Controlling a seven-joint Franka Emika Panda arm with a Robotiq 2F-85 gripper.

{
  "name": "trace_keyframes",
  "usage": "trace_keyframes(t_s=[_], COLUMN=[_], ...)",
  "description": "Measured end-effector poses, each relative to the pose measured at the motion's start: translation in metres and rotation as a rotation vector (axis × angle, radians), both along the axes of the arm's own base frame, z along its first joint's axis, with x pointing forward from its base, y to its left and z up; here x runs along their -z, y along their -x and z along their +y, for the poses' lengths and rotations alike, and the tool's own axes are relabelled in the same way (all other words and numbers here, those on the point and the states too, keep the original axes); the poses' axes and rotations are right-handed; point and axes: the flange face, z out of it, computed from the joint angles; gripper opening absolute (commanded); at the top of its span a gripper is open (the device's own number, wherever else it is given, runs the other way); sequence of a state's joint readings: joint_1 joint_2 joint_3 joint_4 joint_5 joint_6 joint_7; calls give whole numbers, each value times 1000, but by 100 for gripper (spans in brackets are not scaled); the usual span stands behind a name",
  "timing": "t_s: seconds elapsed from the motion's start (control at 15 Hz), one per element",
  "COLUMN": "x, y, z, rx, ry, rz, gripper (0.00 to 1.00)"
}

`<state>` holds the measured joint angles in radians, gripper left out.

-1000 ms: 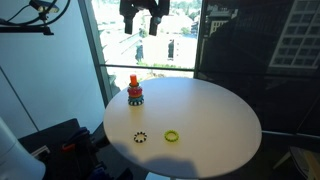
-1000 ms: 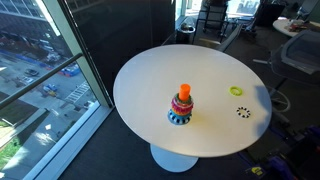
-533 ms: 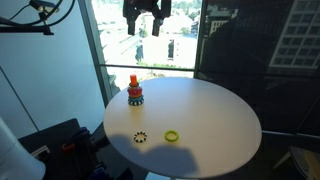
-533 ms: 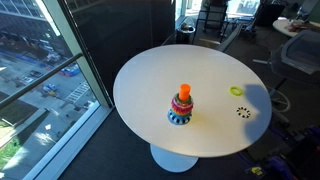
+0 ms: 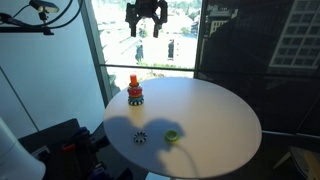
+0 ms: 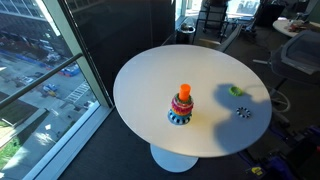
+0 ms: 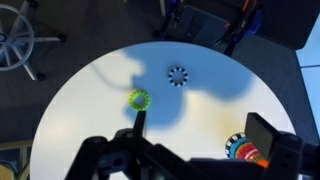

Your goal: Remove the green ring from the orange rod and put it on the table

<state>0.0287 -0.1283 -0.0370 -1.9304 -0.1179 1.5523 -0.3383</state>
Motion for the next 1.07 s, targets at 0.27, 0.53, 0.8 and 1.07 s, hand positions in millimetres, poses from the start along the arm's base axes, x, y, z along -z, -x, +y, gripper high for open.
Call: trace_keyframes(t_s=[0.27, 0.53, 0.8, 1.07], x=[11, 19, 34, 52], y=[-11, -18, -23, -33], z=[36, 76, 115, 142], rx=[-59, -128, -181, -163], ry=[-26, -48, -56, -96], rz=[-13, -44, -82, -137], gripper=[100, 100, 100, 100])
